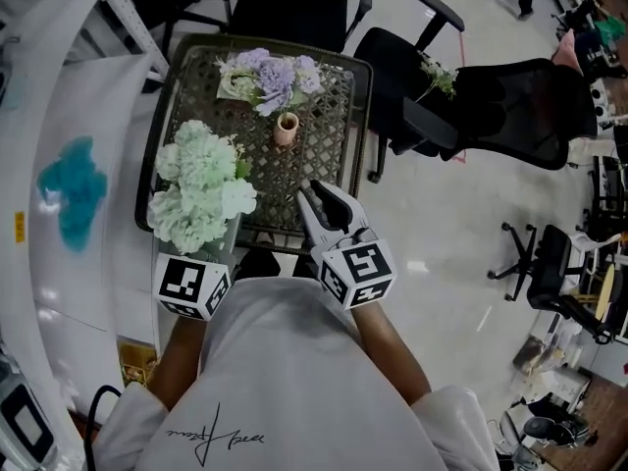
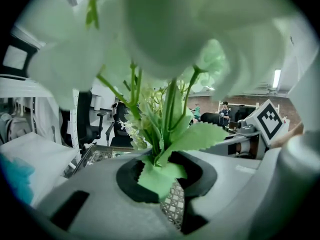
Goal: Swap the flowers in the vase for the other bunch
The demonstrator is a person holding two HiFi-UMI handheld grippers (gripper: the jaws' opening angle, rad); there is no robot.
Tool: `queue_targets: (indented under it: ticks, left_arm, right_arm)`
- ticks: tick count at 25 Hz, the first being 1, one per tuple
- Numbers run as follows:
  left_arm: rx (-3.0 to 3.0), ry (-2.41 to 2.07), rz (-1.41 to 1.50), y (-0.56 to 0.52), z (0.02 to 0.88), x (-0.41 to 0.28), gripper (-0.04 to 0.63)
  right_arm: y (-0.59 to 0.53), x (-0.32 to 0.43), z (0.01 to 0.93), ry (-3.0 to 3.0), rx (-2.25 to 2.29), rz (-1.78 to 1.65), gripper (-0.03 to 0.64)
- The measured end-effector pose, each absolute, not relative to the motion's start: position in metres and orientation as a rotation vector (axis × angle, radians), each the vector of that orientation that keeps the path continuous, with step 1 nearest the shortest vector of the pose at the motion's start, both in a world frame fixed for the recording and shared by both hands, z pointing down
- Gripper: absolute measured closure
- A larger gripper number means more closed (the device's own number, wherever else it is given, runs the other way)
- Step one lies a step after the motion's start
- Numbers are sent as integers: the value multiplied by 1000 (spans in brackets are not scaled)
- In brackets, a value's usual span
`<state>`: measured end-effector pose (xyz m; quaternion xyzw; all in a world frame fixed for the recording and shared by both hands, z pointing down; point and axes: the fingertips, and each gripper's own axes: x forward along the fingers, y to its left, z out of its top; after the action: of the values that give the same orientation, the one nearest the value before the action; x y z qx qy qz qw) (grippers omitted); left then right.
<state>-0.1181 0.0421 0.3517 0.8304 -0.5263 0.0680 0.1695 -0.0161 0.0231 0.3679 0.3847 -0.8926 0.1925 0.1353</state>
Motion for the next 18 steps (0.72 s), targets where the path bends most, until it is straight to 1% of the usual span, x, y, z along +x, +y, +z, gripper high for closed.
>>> queue_targets:
  ticks: [7,14,18]
  left_arm:
    - [2295,-1532,200,30,358,-108,528]
    - [2255,-1551,223,15,364,-100,528]
    - [2236,-1547,244,9,372,-101,528]
  right_arm:
    - [-10,-15,379,-2599,1015,557,498]
    - [-35,-20,396,-2591,925,581,455]
    - [-50,-26,407,-2586,912,588,446]
